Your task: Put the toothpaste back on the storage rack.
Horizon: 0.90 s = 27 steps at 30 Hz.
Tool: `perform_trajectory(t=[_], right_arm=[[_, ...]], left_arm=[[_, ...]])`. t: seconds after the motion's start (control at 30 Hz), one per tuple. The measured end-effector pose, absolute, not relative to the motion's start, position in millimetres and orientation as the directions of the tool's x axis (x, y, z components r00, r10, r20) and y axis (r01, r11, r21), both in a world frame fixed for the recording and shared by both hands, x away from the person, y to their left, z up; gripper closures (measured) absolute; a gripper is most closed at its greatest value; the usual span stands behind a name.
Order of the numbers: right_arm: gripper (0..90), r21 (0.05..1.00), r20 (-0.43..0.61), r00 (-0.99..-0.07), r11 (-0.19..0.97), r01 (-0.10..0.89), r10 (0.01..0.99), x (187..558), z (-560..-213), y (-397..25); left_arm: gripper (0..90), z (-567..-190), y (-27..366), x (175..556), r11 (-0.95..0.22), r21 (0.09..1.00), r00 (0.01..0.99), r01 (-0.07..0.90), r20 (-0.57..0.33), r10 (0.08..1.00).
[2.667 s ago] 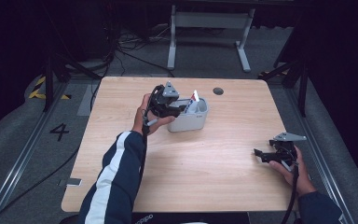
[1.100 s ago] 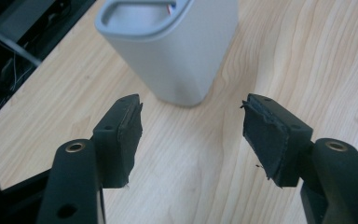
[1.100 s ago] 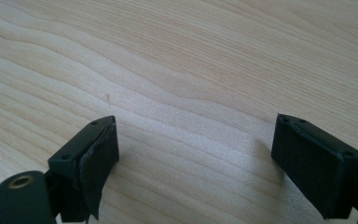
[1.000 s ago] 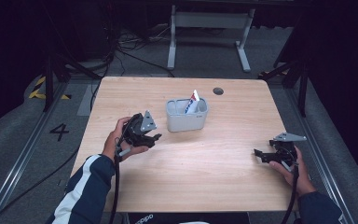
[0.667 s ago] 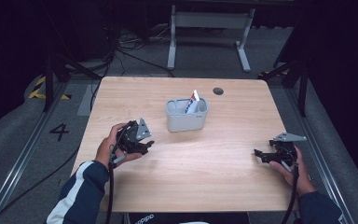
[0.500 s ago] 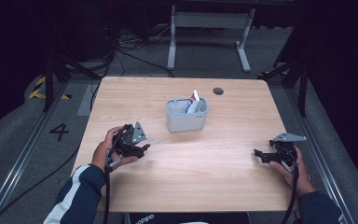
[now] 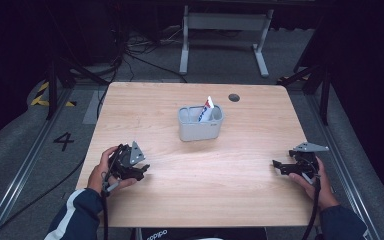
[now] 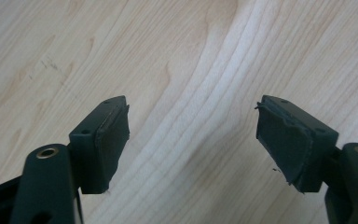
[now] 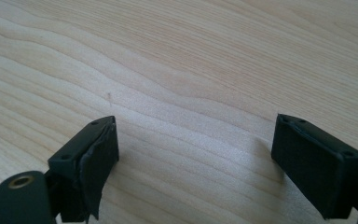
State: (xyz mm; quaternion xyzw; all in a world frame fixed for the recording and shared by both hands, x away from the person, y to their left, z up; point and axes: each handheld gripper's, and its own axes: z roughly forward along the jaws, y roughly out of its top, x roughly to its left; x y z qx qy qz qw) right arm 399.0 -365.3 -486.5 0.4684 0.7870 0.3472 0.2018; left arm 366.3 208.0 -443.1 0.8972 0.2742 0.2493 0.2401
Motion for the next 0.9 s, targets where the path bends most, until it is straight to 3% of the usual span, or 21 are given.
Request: perform_trajectory(t=[0.63,0.9], right_arm=[[15.3,0.735,0.008,-0.478,0.318,0.598,0.879,398,-487,-365],[15.3,0.735,0.006,-0.481,0.323,0.597,0.877,398,-487,-365]], left_arm=[[17.5,-462,254,342,-0.603,0.642,0.685,0.474,0.161,0.71],[15.9,-477,279,345,-0.471,0.651,0.618,0.596,0.002,0.786]])
